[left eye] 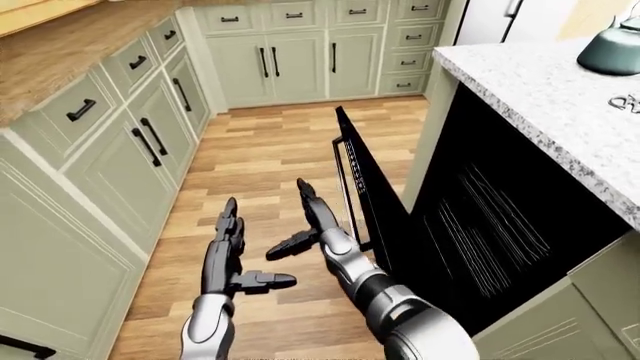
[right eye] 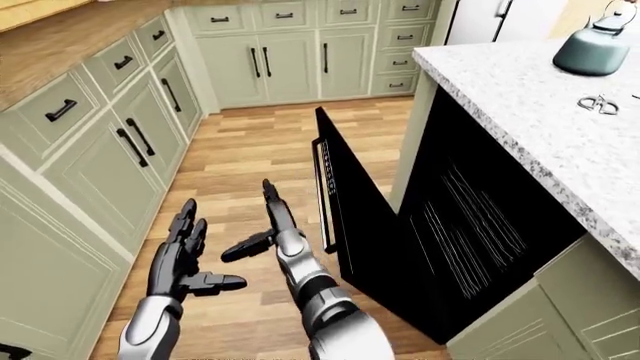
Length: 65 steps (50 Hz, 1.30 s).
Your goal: Close the dishwasher door
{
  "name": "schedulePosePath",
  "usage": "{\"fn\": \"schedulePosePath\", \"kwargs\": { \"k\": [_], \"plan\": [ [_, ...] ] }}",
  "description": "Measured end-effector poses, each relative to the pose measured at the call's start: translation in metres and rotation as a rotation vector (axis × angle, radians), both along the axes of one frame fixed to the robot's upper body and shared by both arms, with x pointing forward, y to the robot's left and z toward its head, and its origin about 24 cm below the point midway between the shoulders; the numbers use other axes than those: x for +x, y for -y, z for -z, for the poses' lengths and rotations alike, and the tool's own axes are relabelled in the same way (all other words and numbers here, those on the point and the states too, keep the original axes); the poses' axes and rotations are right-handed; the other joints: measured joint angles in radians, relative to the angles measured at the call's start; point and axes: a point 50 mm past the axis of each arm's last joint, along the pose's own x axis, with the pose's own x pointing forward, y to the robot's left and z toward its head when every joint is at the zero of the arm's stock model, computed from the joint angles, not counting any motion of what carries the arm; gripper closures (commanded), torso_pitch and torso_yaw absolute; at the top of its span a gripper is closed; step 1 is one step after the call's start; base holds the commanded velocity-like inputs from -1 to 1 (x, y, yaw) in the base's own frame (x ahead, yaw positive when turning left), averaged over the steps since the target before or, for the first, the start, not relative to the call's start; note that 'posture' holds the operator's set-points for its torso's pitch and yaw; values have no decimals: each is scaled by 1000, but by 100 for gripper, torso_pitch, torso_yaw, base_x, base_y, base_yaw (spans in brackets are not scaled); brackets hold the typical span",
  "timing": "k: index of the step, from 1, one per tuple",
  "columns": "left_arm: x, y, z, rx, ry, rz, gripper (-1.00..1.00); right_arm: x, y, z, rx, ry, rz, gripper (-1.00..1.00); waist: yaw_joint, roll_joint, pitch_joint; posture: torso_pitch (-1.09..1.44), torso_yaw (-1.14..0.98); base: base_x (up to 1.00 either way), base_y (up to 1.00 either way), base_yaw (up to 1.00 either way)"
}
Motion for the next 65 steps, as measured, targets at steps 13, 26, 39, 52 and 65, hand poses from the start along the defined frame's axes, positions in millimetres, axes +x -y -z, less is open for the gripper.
{"fn": "schedulePosePath", "kwargs": {
  "k": [13, 26, 39, 52, 65],
  "plan": [
    [-3, -4, -7, -10, 13, -7, -100, -81, -29, 79, 14, -377, -210, -100, 13, 0, -3, 0, 0, 0, 0, 0],
    [-5, -2, -9, -12, 19, 1, -100, -99, 17, 117, -119, -494, -130, -100, 16, -13, -10, 0, 0, 0, 0, 0],
    [-7, 0, -10, -9, 22, 6, -100, -90, 43, 120, -227, -422, -40, -100, 17, -19, -17, 0, 0, 0, 0, 0],
    [-9, 2, -11, -5, 27, 11, -100, -85, 65, 120, -298, -335, 53, -100, 20, -25, -20, 0, 0, 0, 0, 0],
    [-9, 3, -10, -1, 26, 13, -100, -83, 86, 121, -316, -299, 157, -100, 21, -31, -17, 0, 0, 0, 0, 0]
  ]
}}
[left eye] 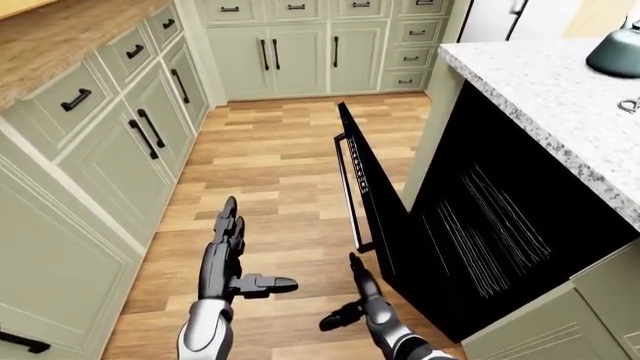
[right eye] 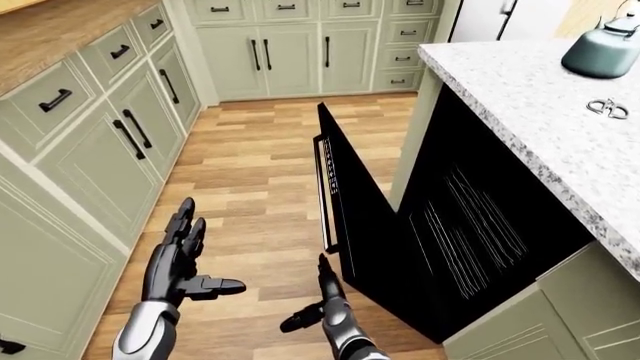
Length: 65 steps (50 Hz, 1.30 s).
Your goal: Close the dishwasher door
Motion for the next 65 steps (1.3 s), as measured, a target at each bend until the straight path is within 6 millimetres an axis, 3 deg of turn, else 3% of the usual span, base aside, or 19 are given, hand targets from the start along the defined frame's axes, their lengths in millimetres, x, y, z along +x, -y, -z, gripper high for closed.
{"fn": "schedulePosePath", "kwargs": {
  "k": [37, 42, 65],
  "plan": [
    [0, 2, 0, 5, 0, 3, -100, -10, 28, 5, -13, 91, 208, -100, 19, 8, 20, 0, 0, 0, 0, 0],
    [0, 1, 0, 7, 0, -1, -100, -5, 43, 0, -35, 150, 319, -100, 12, 3, 18, 0, 0, 0, 0, 0],
    [-1, 1, -1, 2, 4, 0, -100, -10, 47, -2, -66, 229, 402, -100, 19, 8, 24, 0, 0, 0, 0, 0]
  ]
}}
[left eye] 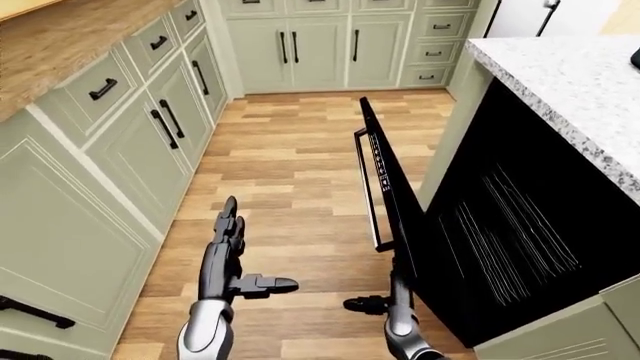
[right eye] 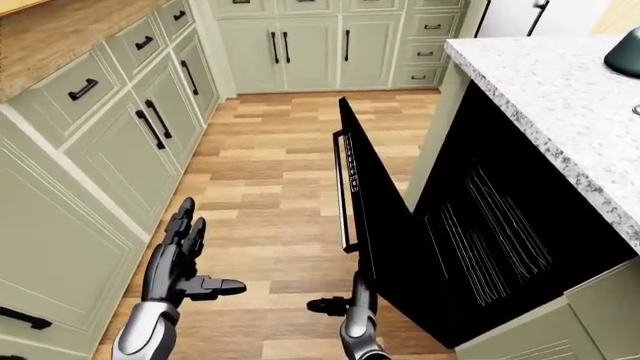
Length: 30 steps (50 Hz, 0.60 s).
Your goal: Close the dishwasher door
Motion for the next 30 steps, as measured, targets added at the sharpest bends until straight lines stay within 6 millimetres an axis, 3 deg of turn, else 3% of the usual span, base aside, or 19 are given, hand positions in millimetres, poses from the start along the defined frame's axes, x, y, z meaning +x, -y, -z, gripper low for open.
{"fn": "schedulePosePath", "kwargs": {
  "k": [30],
  "plan": [
    [0, 1, 0, 0, -3, 3, -100, 3, 28, -10, 3, 124, 152, -100, -3, -1, 9, 0, 0, 0, 0, 0]
  ]
}}
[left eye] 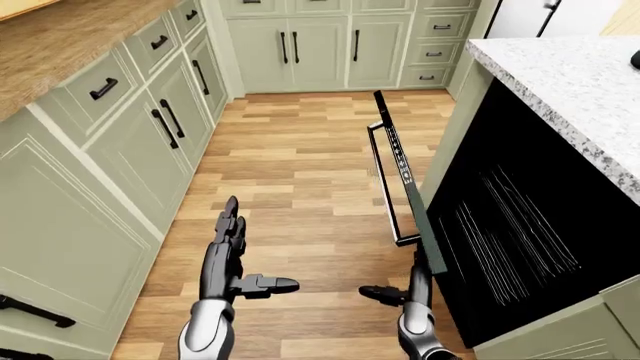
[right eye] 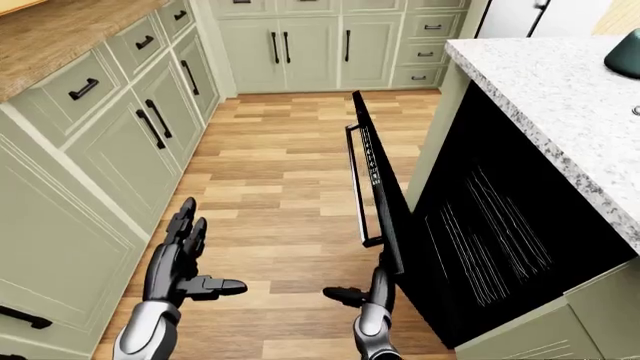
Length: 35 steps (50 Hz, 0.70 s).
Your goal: Close the dishwasher door
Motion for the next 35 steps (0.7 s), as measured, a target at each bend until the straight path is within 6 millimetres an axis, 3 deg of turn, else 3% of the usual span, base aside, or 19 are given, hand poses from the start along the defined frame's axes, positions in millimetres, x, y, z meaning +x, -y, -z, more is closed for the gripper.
{"fn": "schedulePosePath", "kwargs": {
  "k": [35],
  "plan": [
    [-1, 1, 1, 5, -1, 2, -100, 15, 49, -16, -26, 50, 84, -100, 2, -10, -6, 0, 0, 0, 0, 0]
  ]
}}
